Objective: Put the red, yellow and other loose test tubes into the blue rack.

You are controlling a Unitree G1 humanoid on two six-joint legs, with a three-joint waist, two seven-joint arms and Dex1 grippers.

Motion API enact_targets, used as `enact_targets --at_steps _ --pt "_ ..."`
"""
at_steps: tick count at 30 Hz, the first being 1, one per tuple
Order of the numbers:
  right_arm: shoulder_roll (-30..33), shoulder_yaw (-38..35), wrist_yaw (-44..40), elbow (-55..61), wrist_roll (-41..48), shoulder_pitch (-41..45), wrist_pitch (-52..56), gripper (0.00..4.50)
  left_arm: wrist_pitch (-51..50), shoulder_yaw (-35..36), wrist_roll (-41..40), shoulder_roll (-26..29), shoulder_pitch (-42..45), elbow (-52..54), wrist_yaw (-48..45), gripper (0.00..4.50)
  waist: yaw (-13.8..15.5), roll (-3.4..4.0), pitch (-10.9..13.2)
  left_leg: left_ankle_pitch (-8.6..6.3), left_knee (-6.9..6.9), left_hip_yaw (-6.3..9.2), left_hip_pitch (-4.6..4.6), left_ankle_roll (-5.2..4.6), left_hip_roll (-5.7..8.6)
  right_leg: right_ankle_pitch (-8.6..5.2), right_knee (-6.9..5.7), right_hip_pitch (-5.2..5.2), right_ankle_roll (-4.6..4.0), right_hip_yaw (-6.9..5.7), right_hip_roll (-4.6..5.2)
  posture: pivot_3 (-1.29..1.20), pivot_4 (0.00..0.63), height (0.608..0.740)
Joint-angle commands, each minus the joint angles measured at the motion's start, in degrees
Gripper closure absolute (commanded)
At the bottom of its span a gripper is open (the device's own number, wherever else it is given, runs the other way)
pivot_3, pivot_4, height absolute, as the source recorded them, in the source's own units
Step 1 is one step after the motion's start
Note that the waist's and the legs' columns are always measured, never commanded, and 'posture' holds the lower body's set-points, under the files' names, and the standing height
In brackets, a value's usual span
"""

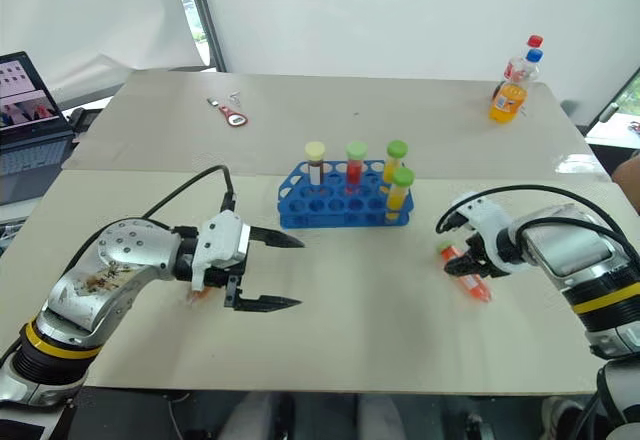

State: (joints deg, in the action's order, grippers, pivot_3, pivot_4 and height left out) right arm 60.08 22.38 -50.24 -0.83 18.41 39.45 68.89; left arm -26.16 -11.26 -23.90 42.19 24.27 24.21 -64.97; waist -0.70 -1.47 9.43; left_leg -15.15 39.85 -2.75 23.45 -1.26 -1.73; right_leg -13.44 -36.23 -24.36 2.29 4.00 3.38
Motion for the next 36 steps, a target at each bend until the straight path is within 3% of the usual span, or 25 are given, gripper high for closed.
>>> enact_targets --at_steps 1,3,6,9,15,19,24,29,36 --pt "0.36 0.15 -1.31 0.18 -1.56 0.89 -0.67 2.94 1.27 0.32 0.09 -0.21 -0.49 2.23 0.4 0.0 0.05 0.0 0.0 0.0 0.0 0.0 0.0 0.0 0.0 0.0 0.0 0.0 0.0 0.0 0.0 0.0 0.15 0.74" --pt "0.18 -0.09 -1.87 0.21 -1.73 0.87 -0.49 3.48 1.45 0.45 0.12 -0.15 -0.65 1.96 0.39 0.0 0.04 0.0 0.0 0.0 0.0 0.0 0.0 0.0 0.01 0.0 0.0 0.01 0.0 -0.01 0.0 0.0 0.15 0.74" --pt "0.33 -2.0 -3.59 2.63 -0.41 1.63 0.55 3.5 2.23 1.81 0.43 0.5 -1.34 0.89 0.42 0.0 0.01 0.0 0.0 0.0 0.0 0.0 0.0 0.0 0.0 0.0 0.0 0.01 0.0 -0.01 0.0 0.0 0.15 0.74" --pt "-2.06 -8.67 -5.2 9.29 5.79 3.34 4.15 3.5 3.01 5.83 -0.36 0.73 -2.07 -1.95 1.66 0.0 -0.23 0.01 0.0 0.0 -0.01 0.06 0.0 0.0 -0.02 0.0 -0.02 -0.04 0.0 0.0 0.0 0.0 0.15 0.74" --pt "-20.74 -25.6 6.38 20.39 12.14 1.19 8.41 3.5 6.3 10.69 -1.08 -0.07 -1.64 -6.99 2.44 0.0 -0.23 -0.04 -0.02 0.0 -0.03 0.53 -0.09 0.0 -0.15 0.04 -0.12 0.03 -0.09 -0.09 -0.16 0.0 0.15 0.74" --pt "-34.11 -30.39 15.14 22.75 10.01 -2.95 -6.34 3.5 5.24 11.59 -1.61 0.68 -0.85 -9.07 1.97 0.0 0.85 -0.03 -0.02 0.0 0.05 0.54 0.08 0.01 -0.01 0.07 -0.09 0.0 -0.02 -0.16 0.01 0.0 0.15 0.74" --pt "-45.0 -27.65 25.37 15.16 -0.3 -5.68 -31.59 3.5 3.25 11.0 -1.98 0.56 2.04 -10.38 2.34 0.0 0.84 -0.03 -0.02 0.05 0.12 0.36 0.2 0.09 0.05 0.13 -0.07 -0.07 0.06 -0.16 0.04 0.0 0.15 0.74" --pt "-47.83 -25.17 27.58 7.54 -5.69 -7.06 -46.04 3.5 1.3 10.56 -2.28 0.76 3.63 -9.38 2.17 0.0 0.12 -0.03 -0.02 0.07 0.04 0.11 0.13 0.12 0.03 0.13 -0.42 -0.07 0.04 -0.17 0.01 0.0 0.15 0.74" --pt "-50.66 -24.78 31.37 1.15 -8.38 -7.96 -53.66 3.5 -1.24 10.29 -2.79 0.09 4.02 -7.04 3.17 0.0 -0.5 -0.02 -0.02 0.07 -0.01 0.14 0.11 0.13 0.01 0.12 -0.56 -0.13 0.01 -0.16 -0.02 0.0 0.15 0.74"
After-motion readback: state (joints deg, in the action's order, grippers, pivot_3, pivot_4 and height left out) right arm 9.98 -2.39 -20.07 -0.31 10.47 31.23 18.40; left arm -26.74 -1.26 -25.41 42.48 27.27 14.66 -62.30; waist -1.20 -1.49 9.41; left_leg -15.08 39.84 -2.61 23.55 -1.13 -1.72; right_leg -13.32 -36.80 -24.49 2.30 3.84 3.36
